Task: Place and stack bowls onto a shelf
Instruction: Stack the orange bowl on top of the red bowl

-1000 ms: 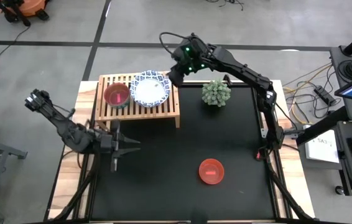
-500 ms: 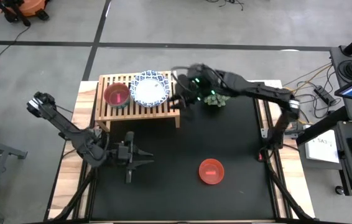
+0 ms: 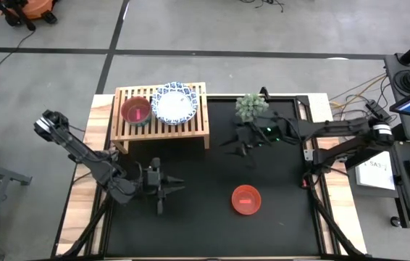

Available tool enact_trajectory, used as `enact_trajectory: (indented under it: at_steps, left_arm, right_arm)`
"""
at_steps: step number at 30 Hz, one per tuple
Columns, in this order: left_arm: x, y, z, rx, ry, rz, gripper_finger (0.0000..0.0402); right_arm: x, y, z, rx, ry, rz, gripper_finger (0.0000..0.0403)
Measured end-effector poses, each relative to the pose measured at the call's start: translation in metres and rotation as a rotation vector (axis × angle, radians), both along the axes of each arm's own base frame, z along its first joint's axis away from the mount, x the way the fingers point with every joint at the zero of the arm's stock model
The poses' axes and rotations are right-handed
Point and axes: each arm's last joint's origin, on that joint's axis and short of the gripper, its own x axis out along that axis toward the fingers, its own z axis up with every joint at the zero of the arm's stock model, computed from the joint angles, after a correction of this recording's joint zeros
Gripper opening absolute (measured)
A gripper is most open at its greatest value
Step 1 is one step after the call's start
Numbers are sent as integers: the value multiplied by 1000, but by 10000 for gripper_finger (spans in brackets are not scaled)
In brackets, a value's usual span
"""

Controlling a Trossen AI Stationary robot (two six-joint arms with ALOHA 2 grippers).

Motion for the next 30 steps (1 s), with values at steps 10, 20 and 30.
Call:
enact_trajectory:
  at_steps: [10,20,30]
  left_arm:
    - [7,-2,-12,-16,13,98,77]
    - [23,-1,-21,-66,-26,181,77]
    - [44,0,-36,-105,-74,223,77]
  right_arm:
    - [-41,7,-28,-31,-144,16,123]
    - [-71,10,-30,-94,-203,36,123]
    - [-99,14,-38,-111,-257,62,123]
